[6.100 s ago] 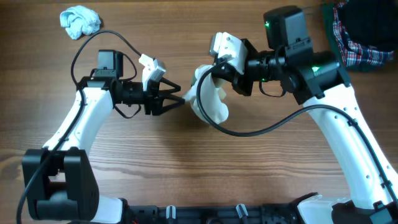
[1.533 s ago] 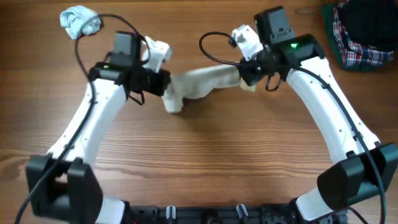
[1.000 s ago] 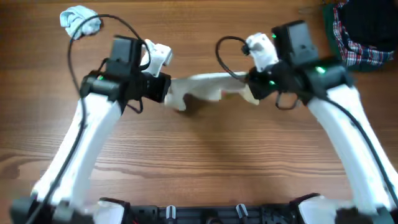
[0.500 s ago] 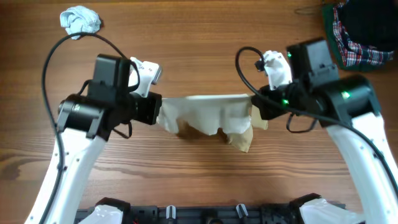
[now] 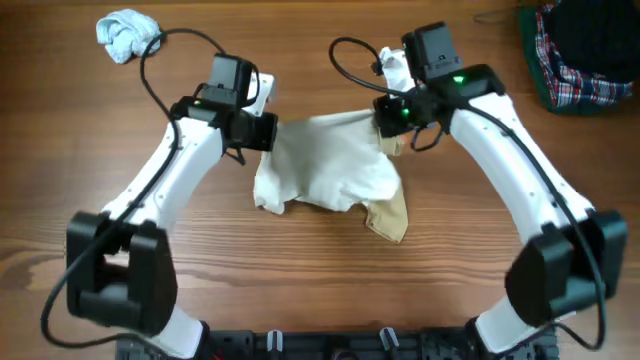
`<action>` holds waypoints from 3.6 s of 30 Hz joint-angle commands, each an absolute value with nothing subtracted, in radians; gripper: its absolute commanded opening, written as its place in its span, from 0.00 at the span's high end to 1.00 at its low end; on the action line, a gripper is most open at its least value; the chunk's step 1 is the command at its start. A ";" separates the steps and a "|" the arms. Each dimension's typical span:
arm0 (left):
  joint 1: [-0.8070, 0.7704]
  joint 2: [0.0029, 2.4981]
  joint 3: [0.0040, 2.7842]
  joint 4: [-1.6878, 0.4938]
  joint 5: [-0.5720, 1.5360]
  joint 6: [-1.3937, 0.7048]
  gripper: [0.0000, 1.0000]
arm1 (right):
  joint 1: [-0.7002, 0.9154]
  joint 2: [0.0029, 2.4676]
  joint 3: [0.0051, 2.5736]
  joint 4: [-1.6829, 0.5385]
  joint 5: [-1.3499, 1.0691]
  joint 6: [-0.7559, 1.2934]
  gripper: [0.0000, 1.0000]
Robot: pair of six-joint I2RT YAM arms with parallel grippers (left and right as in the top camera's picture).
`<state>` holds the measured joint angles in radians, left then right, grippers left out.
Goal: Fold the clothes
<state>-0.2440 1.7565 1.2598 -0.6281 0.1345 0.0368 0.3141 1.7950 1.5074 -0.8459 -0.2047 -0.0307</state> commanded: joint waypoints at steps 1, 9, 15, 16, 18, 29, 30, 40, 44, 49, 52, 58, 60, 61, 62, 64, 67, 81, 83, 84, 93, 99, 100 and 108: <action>-0.231 1.821 1.261 -0.471 0.065 0.010 0.96 | 0.306 1.902 1.511 -0.693 -0.180 -0.053 0.96; -0.231 1.932 1.261 -0.249 0.049 0.015 0.00 | 0.305 2.047 1.511 -0.356 -0.073 -0.050 0.03; -0.231 1.927 1.261 -0.318 0.036 -0.068 0.00 | 0.267 1.999 1.518 -0.443 -0.150 0.038 0.00; -0.232 1.921 1.261 -0.397 0.049 -0.088 0.00 | 0.255 1.964 1.521 -0.541 -0.242 0.059 0.00; -0.232 1.917 1.261 -0.500 0.107 -0.091 0.00 | 0.247 1.934 1.522 -0.648 -0.296 0.080 0.00; -0.234 1.917 1.261 -0.894 0.160 -0.091 0.26 | 0.303 1.906 1.427 -0.984 -0.325 0.138 0.21; -0.234 1.917 1.261 -0.884 0.153 -0.090 0.30 | 0.312 1.906 1.420 -0.979 -0.337 0.137 0.30; -0.231 1.919 1.256 -0.788 0.104 -0.110 0.52 | 0.344 1.905 1.417 -0.955 -0.339 0.133 0.43; -0.231 1.919 1.215 -0.754 0.002 -0.110 0.77 | 0.344 1.905 1.417 -0.961 -0.330 0.129 0.47; -0.224 1.919 1.210 -0.710 -0.146 -0.114 0.96 | 0.344 1.905 1.415 -0.991 -0.330 0.129 0.62; -0.208 1.919 1.210 -0.661 -0.151 -0.114 0.96 | 0.344 1.907 1.399 -1.023 -0.315 0.134 0.62; -0.208 1.919 1.210 -0.631 -0.147 -0.114 0.95 | 0.349 1.907 1.246 -0.931 -0.361 0.165 0.83; -0.208 1.919 1.210 -0.632 -0.147 -0.114 0.96 | 0.356 1.907 1.193 -0.881 -0.384 0.178 0.96; -0.208 1.919 1.210 -0.640 -0.147 -0.114 0.96 | 0.361 1.907 1.174 -0.861 -0.384 0.191 0.96; -0.208 1.919 1.210 -0.649 -0.147 -0.114 0.96 | 0.364 1.907 1.160 -0.847 -0.384 0.191 0.96; -0.208 1.919 1.210 -0.687 -0.147 -0.113 0.96 | 0.369 1.907 1.131 -0.821 -0.383 0.196 0.96; -0.208 1.919 1.210 -0.725 -0.149 -0.113 0.90 | 0.369 1.907 1.106 -0.808 -0.357 0.212 0.96; -0.208 1.919 1.210 -0.904 -0.286 -0.113 0.23 | 0.369 1.907 1.106 -1.040 -0.108 0.393 0.96; -0.207 1.919 1.210 -0.910 -0.286 -0.114 0.28 | 0.369 1.899 1.106 -1.041 -0.108 0.395 0.96; -0.207 1.918 1.210 -0.912 -0.286 -0.114 0.28 | 0.370 1.874 1.107 -1.036 -0.108 0.390 0.96; -0.206 1.788 1.212 -0.940 -0.309 -0.144 0.22 | 0.370 1.496 1.169 -0.962 -0.112 0.275 0.96; -0.207 1.761 1.212 -0.847 -0.284 -0.173 0.02 | 0.370 1.544 1.169 -0.560 -0.096 0.081 0.85; -0.207 1.761 1.212 -0.853 -0.266 -0.173 0.02 | 0.370 1.574 1.169 -0.482 -0.092 0.068 0.70; -0.211 1.762 1.211 -0.884 -0.138 -0.168 0.07 | 0.328 1.857 1.169 -0.273 -0.094 0.079 0.50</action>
